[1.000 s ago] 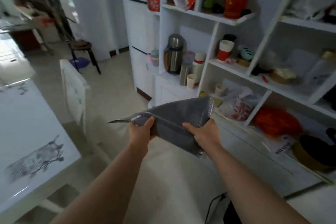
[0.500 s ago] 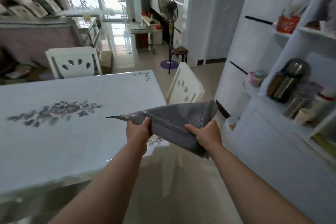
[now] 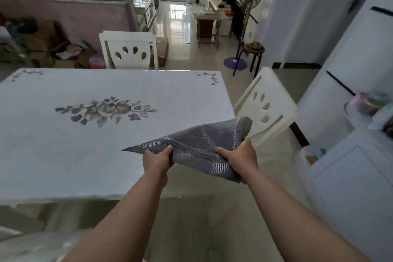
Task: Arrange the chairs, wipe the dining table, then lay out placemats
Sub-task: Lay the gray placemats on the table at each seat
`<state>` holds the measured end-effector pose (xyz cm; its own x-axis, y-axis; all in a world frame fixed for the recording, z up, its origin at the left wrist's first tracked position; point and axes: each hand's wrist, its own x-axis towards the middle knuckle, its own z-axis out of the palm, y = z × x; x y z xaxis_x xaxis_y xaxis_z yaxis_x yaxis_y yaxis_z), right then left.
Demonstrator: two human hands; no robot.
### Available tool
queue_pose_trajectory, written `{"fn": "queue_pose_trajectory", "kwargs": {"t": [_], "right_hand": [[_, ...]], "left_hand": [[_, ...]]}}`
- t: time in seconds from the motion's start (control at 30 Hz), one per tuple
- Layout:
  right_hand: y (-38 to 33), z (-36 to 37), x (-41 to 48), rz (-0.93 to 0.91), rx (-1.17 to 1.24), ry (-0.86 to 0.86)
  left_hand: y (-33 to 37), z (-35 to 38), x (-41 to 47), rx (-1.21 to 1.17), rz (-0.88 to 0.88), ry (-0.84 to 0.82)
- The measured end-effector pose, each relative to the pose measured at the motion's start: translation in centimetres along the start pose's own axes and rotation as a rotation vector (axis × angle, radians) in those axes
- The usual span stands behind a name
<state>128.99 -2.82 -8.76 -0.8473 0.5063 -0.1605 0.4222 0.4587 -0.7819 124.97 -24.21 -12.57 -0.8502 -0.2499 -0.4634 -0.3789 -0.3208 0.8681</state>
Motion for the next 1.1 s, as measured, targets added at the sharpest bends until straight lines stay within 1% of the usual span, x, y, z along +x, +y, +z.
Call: {"fn": "queue_pose_trajectory", "kwargs": {"t": [0.07,0.1,0.23,0.37,0.43,0.6,0.7,0.77,0.87,0.97,1.03,1.1], "right_hand": [[-0.1,0.3,0.8,0.0,-0.006,-0.027],[-0.1,1.1,3.4,-0.002,-0.017,-0.063],[-0.5,1.9,7.2,-0.017,-0.019,-0.095],[-1.2,2.8,12.2,-0.046,-0.031,-0.129],[-0.6,3.6,14.3,-0.036,-0.063,-0.161],[2.2,5.1,16.8,0.04,-0.178,-0.269],[3.6,5.6,17.1,0.063,-0.252,-0.324],[4.2,5.9,17.3,0.077,-0.294,-0.348],[4.9,5.8,17.3,0.108,-0.326,-0.36],[5.5,5.5,17.2,0.092,-0.352,-0.351],[5.9,5.1,17.1,0.081,-0.369,-0.333],[6.1,5.1,17.1,0.063,-0.408,-0.324]], "left_hand": [[0.2,0.3,0.5,0.013,0.015,0.006],[0.1,1.5,2.3,0.002,0.018,0.036],[1.0,3.6,4.6,-0.007,0.043,0.067],[1.3,6.5,7.2,-0.041,0.06,0.051],[0.5,7.3,8.2,-0.034,0.014,0.065],[-3.0,7.8,9.5,-0.021,-0.247,0.178],[-4.2,7.6,10.2,0.085,-0.364,0.256],[-5.0,7.2,10.5,0.17,-0.429,0.267],[-5.6,7.0,10.2,0.207,-0.468,0.304],[-6.0,7.2,9.8,0.219,-0.471,0.335],[-6.2,7.2,9.3,0.239,-0.463,0.339],[-6.5,7.0,9.1,0.309,-0.444,0.313]]}}
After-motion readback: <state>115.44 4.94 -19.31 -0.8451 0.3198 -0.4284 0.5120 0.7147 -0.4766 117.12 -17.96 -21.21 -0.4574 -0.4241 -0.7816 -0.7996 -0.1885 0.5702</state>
